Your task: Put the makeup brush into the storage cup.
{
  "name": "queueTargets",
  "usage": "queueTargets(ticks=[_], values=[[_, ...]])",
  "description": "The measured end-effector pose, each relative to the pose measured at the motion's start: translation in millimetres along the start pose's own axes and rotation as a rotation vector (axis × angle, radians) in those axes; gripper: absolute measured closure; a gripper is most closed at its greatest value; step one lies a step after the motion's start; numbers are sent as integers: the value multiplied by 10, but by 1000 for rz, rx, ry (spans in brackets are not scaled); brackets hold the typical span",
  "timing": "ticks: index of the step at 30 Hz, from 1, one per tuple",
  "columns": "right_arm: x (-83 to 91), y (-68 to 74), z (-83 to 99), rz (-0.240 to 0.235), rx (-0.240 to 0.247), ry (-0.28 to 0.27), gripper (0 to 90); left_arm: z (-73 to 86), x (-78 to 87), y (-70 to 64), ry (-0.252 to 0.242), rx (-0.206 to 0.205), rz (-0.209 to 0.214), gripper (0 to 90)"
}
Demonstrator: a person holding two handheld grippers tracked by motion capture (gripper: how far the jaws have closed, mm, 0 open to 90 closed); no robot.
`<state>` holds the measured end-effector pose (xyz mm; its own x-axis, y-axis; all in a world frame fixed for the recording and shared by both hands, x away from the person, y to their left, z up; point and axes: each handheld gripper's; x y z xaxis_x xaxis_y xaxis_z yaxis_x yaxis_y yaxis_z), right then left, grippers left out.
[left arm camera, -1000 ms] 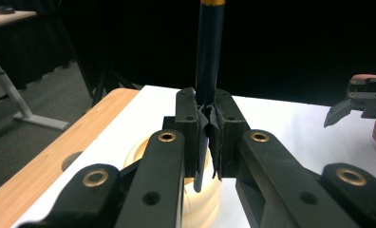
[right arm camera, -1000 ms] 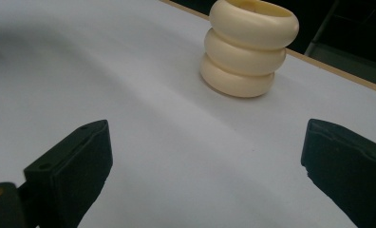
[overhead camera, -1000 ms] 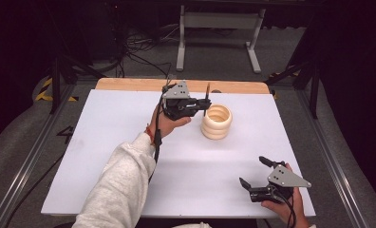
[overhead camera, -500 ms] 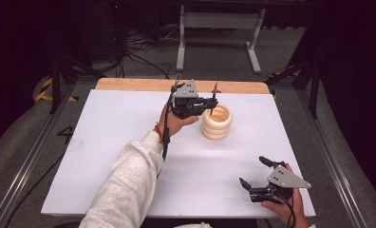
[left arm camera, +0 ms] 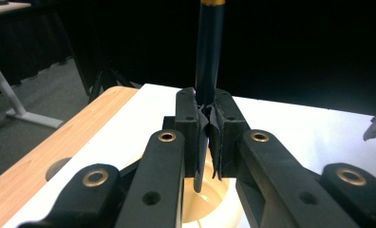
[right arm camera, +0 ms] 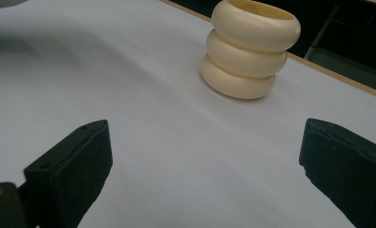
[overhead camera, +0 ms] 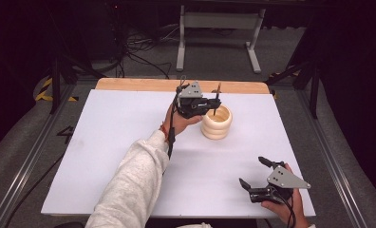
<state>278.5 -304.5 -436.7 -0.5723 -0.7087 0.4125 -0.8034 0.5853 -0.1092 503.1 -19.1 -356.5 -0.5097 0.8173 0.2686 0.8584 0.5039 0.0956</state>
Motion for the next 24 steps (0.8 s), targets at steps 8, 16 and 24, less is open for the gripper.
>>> queueTargets(ticks=[8,16,24], values=[[-8,0,5,-4,1,4,47,87,-84,-6,10,20,8,837],[-6,1,6,-6,0,6,51,145,-156,-18,20,9,0,837],[-21,6,7,-11,6,13,57,206,-192,-10,25,26,-2,837]])
Point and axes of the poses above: each handheld gripper's, and its own axes: x roughly backward along the jaws, z roughly out of its underside, y roughly to its left, and after that the axes turned 14 degrees about -z, right-handed
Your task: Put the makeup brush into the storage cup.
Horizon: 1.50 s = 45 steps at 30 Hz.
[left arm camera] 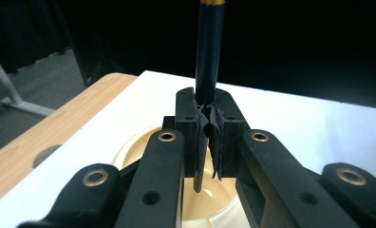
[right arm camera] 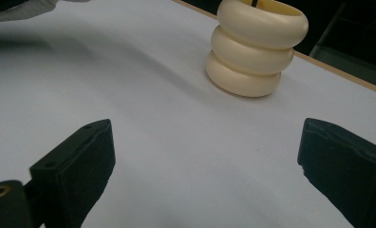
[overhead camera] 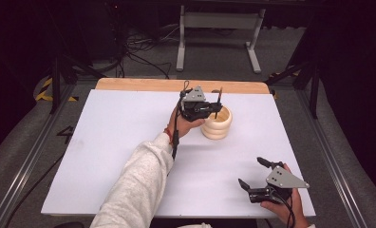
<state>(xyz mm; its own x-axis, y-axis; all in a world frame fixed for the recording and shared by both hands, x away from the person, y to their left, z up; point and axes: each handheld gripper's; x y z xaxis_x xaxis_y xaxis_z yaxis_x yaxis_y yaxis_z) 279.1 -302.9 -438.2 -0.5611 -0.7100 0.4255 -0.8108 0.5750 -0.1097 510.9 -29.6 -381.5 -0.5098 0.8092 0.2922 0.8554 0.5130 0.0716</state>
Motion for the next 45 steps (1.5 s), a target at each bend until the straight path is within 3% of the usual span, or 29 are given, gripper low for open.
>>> queueTargets(ticks=[21,31,45], values=[[0,9,-2,-4,0,7,58,181,-24,28,32,48,2,828],[-7,11,2,-7,-2,13,60,189,-42,7,52,36,22,828],[-12,13,3,-12,0,17,56,187,-20,23,52,51,-6,705]])
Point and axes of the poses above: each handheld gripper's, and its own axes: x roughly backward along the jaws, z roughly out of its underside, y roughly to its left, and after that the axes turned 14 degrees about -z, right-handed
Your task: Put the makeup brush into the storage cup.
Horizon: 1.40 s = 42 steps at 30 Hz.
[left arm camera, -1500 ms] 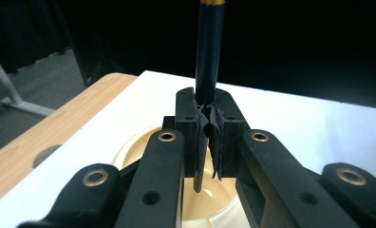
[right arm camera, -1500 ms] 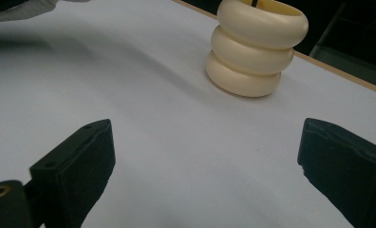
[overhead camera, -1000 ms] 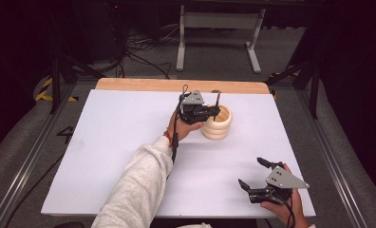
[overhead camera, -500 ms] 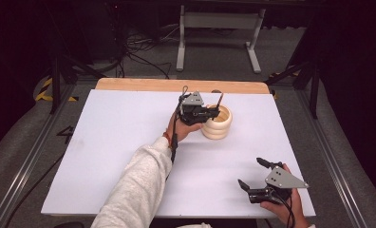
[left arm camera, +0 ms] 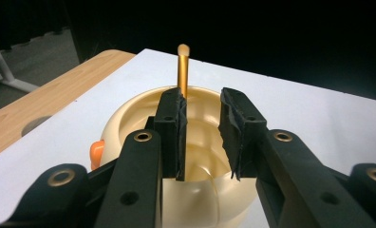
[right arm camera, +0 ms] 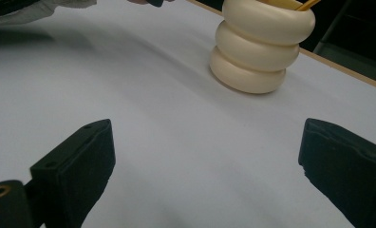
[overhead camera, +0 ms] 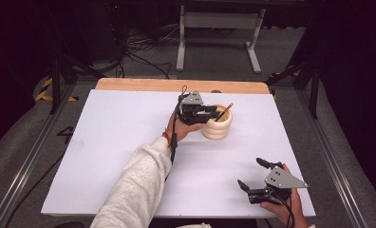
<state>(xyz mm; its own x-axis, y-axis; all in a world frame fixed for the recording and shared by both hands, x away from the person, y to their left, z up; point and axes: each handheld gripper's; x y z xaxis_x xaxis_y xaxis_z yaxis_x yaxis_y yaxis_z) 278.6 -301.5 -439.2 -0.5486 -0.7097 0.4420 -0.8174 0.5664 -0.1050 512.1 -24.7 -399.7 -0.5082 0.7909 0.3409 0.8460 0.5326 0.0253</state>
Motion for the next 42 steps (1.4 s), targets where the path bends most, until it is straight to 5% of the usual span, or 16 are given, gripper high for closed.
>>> queueTargets(ticks=[19,34,42], values=[[-8,4,2,-1,6,11,58,-21,52,23,31,-1,-35,494],[-15,7,5,-10,8,14,57,-45,134,35,42,5,-91,137],[-18,11,8,-15,9,16,57,-35,166,48,63,-15,-109,42]])
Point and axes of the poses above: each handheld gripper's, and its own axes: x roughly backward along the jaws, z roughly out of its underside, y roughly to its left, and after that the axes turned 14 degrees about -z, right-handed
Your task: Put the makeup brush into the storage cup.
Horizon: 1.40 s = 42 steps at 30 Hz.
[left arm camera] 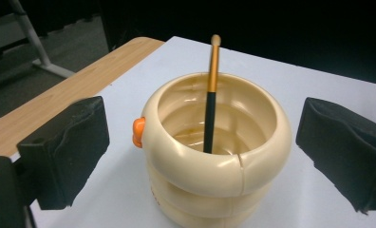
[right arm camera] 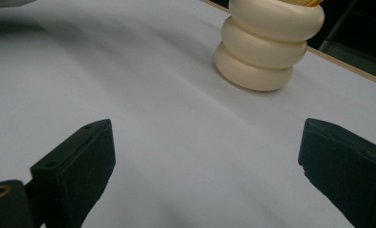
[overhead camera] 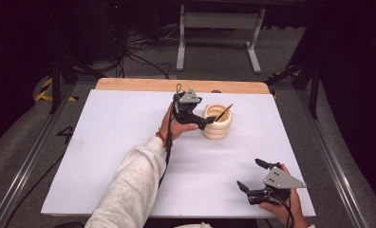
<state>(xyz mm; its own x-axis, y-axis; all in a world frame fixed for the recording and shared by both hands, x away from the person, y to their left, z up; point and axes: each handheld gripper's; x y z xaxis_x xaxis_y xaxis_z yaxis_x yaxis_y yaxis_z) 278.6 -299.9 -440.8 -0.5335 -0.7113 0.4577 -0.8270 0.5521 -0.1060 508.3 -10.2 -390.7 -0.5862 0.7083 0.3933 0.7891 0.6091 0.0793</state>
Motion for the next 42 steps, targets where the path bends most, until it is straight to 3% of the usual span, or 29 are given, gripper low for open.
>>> queueTargets(ticks=[2,6,12,15,25,28,36,42], values=[[0,2,1,1,2,3,57,5,11,-6,-1,-16,-20,41],[1,1,-2,1,3,0,57,5,32,-16,-4,-54,-21,45],[1,6,-5,-1,3,-1,55,-7,61,-28,-3,-58,-9,46],[3,4,-4,2,6,-1,54,-9,87,-40,0,-84,-18,46],[9,1,-7,3,6,-5,50,-5,190,-64,24,-127,-30,47],[7,8,-9,1,7,-6,50,12,226,-51,49,-158,-49,48],[10,7,-9,-1,8,-6,51,11,392,-25,48,-188,-78,59],[2,13,-11,-2,10,-6,51,35,527,3,42,-183,-86,60]])
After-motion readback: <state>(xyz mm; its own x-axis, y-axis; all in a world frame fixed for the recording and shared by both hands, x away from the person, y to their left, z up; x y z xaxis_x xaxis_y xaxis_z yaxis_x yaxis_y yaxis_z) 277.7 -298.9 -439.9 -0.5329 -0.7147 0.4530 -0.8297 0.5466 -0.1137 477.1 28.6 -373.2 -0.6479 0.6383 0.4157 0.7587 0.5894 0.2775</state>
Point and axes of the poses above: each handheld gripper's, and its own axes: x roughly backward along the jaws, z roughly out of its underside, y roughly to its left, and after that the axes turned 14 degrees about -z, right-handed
